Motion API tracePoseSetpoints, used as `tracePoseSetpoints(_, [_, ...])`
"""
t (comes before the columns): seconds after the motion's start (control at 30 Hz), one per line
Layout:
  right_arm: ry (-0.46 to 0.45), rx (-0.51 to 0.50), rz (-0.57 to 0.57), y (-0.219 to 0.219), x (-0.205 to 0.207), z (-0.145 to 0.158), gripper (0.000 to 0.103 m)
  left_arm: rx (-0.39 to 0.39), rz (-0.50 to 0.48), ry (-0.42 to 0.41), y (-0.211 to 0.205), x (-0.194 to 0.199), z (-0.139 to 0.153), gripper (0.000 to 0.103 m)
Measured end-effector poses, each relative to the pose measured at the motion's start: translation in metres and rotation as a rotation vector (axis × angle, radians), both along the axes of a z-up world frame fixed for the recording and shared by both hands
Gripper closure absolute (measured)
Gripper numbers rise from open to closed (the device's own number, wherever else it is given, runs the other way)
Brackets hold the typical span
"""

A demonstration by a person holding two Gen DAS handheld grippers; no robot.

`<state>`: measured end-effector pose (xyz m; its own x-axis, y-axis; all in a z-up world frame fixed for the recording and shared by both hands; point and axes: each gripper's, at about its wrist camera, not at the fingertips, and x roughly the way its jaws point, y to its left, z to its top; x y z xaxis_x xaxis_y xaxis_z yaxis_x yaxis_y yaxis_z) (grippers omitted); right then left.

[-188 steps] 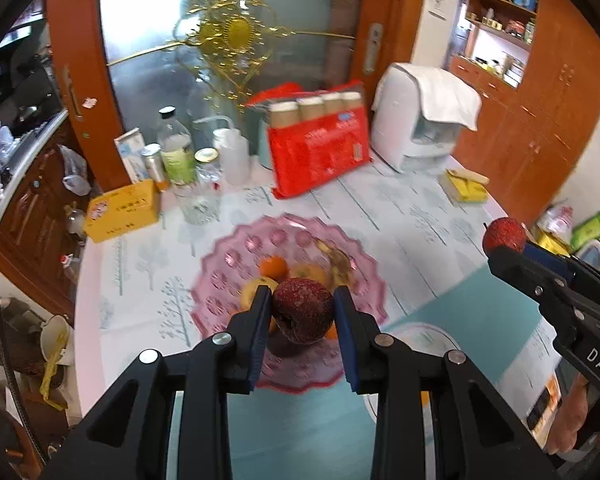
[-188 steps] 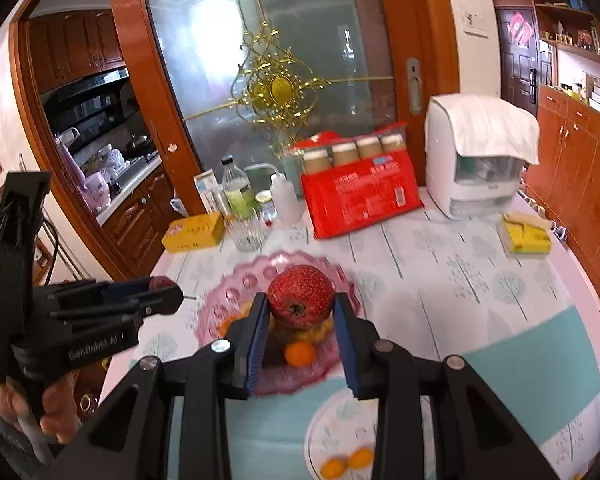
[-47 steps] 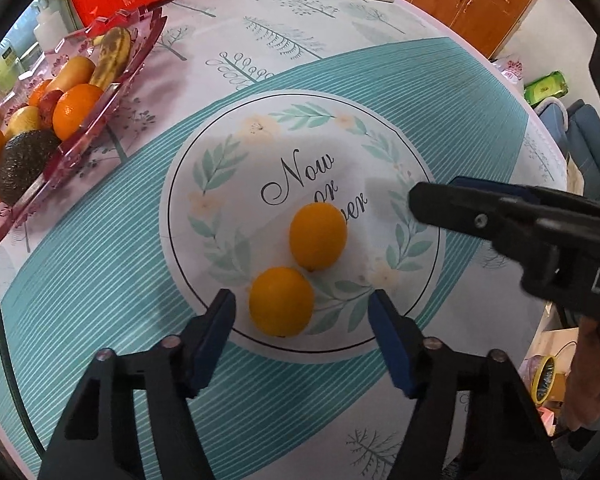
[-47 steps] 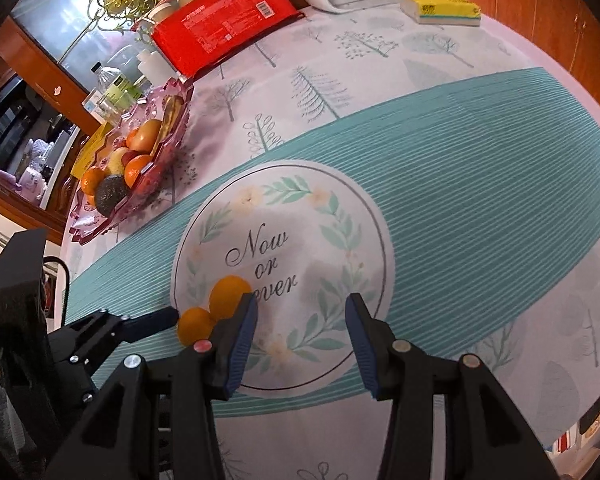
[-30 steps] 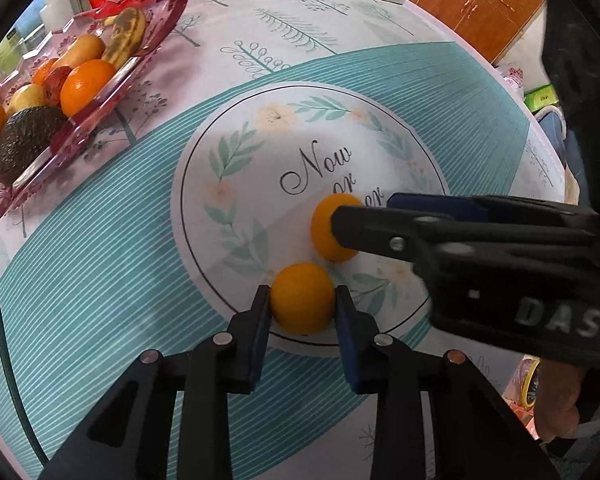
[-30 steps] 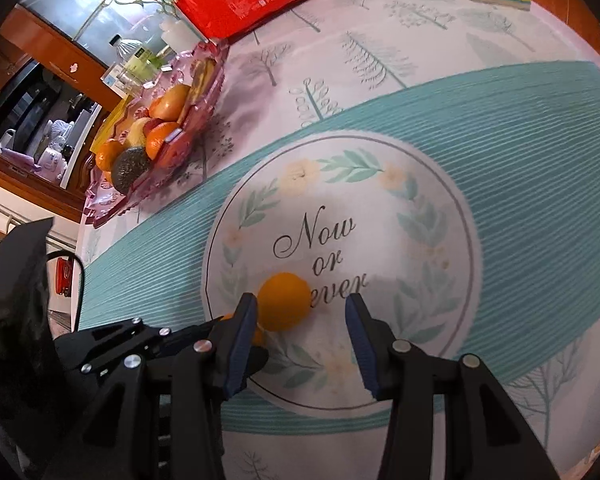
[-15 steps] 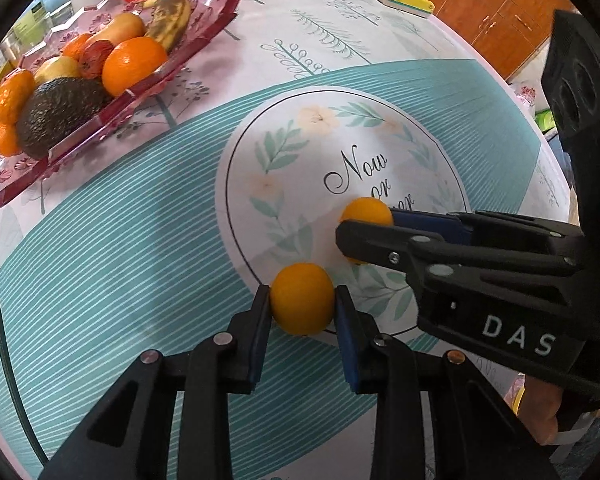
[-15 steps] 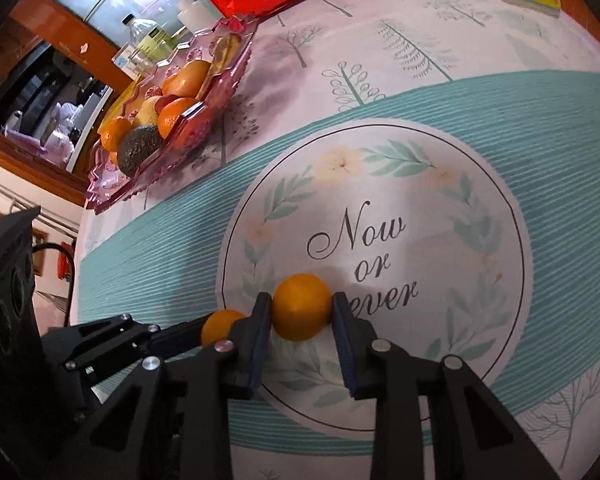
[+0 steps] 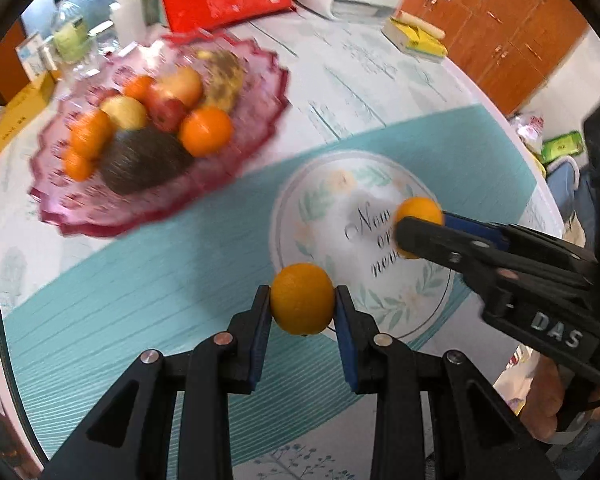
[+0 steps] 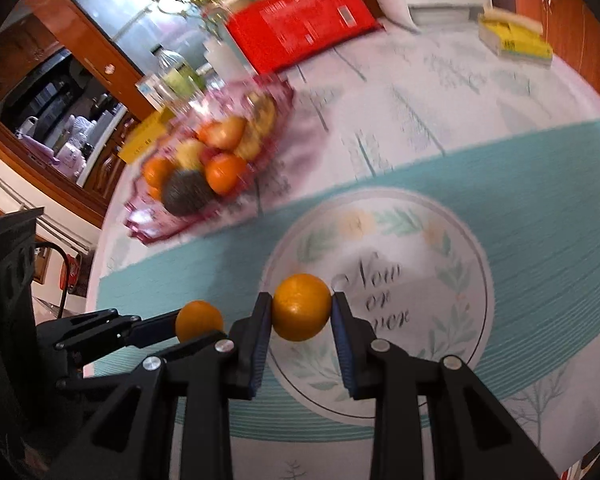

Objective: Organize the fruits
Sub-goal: 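Carry both oranges into the pink bowl and open both tools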

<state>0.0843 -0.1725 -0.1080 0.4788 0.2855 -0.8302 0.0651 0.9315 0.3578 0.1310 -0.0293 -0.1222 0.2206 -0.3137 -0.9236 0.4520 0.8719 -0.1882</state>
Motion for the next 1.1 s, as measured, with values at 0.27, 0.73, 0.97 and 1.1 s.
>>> tracePoseSetpoints(0.27, [-0.148, -0.013, 0.032, 0.010, 0.017, 0.073, 0.073, -0.030, 0.116, -0.146, 0.038, 0.036, 0.087, 0.074])
tracePoseSetpoints(0.73, [-0.335, -0.083, 0.082, 0.030, 0.079, 0.165, 0.073, -0.056, 0.258, -0.356, 0.080, 0.102, 0.187, 0.074])
tracePoseSetpoints(0.97, [-0.245, -0.068, 0.104, 0.051, 0.125, 0.127, 0.073, -0.040, 0.349, -0.283, 0.095, 0.137, 0.148, 0.074])
tracePoseSetpoints(1.1, [-0.175, -0.069, 0.122, 0.061, 0.148, 0.093, 0.073, -0.033, 0.387, -0.207, 0.103, 0.157, 0.111, 0.074])
